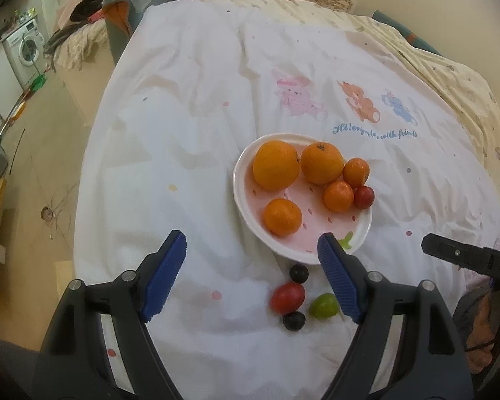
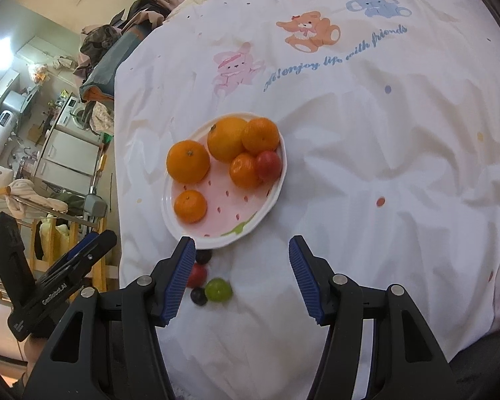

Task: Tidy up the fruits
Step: 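Withdraw both tools from the plate toward the remaining tomatoes, then grasp a red tomato with the left tool and lift it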

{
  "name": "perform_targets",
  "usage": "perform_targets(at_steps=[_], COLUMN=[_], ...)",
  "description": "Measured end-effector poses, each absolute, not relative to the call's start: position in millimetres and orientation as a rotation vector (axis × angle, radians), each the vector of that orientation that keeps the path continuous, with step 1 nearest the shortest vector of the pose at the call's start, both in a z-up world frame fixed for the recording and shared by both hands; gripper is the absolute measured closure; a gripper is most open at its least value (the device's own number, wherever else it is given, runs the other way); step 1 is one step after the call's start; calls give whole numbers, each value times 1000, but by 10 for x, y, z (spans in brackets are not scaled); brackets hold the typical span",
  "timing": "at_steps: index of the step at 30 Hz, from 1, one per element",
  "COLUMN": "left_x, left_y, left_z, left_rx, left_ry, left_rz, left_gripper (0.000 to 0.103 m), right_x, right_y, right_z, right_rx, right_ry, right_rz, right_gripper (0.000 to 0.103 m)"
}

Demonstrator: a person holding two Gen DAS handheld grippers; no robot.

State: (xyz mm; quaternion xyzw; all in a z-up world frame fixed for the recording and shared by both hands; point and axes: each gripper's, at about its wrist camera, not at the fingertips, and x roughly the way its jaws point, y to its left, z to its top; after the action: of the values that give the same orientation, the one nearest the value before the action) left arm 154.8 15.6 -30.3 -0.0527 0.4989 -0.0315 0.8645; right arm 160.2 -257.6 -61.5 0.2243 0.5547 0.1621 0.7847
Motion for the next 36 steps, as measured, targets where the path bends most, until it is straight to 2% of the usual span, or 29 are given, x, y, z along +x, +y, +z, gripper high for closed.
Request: perform_targets(at_steps=[10,18,22,25,28,33,35,36], left_x=[1513,1534,1527,1557,1589,1618,1620,1632], left_y=[192,53,-102,-174,-234,-293,-287,-292], left_z=[-422,-883,-1073,-1179,-1257,-1301,-1315,-1313], left_rx=[-133,-115,-118,-111,-112,-109,-131,-137], left_ry=[1081,1296,1369,1389,1399,1406,1416,1418], left_rz=[-42,-71,-130,-135,-154,-195,-217,-219], left_gripper=[25,26,35,50,51,64,74,74], right_x=[1509,1576,1588,1588,1596,1617,1617,1618], right_y=[-2524,-2570,-2599,-2607,-2605,-2590,-2583,-2583], right_z=[-659,-774,-797,-806,-815,-834,-836,-836], right_rx=[504,539,556,564,562,559,558,558], right_ry=[1203,1242,1247,1250,1254,1262,1263,1264], right_rz=[340,296,283,281,277,278,279,279], right_gripper=[41,41,41,41,41,41,41,41])
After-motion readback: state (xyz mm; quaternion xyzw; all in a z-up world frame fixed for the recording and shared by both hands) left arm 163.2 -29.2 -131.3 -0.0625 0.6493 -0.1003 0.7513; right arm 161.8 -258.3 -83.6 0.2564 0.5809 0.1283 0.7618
